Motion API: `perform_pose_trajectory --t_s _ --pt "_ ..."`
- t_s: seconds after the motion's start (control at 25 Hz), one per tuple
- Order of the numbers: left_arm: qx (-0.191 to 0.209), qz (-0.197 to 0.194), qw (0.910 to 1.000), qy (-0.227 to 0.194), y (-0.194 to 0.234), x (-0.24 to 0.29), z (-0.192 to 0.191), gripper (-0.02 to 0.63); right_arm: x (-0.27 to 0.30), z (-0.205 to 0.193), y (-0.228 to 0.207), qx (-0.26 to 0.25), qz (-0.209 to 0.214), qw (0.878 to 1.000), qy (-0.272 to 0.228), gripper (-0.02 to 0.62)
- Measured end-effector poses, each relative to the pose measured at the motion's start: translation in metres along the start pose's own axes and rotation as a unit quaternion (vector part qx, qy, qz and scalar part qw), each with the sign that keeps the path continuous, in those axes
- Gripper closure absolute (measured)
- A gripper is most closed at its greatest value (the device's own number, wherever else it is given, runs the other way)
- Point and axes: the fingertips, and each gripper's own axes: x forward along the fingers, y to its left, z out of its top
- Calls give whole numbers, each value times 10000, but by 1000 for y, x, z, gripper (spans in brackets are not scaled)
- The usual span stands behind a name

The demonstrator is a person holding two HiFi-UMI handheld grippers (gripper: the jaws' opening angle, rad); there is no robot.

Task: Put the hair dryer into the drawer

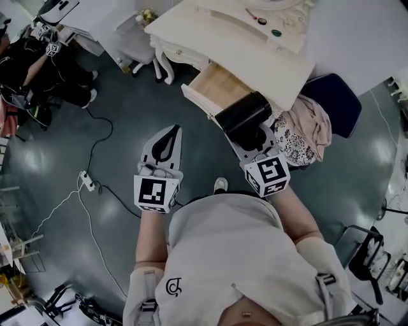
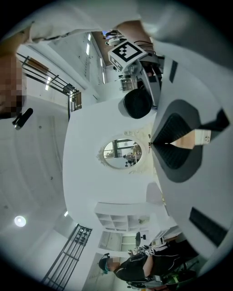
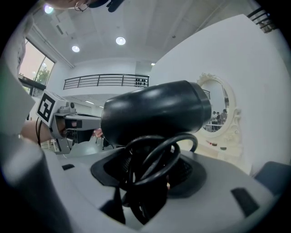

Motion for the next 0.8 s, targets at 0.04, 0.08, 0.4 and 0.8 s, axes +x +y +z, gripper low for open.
perform_pose_trajectory --t_s 0.04,0.08,0.4,0.8 --pt "-2 -20 10000 -1 2 11 1 592 6 1 -9 25 -23 10000 4 347" --pt "-5 -47 10000 0 5 21 1 592 12 1 -17 53 -51 10000 9 345" --pt "-67 -306 9995 56 27 87 -1 592 48 -4 -62 166 -285 9992 208 345" --pt "35 -1471 9891 45 71 197 -2 592 115 -8 -108 356 -1120 9922 427 345"
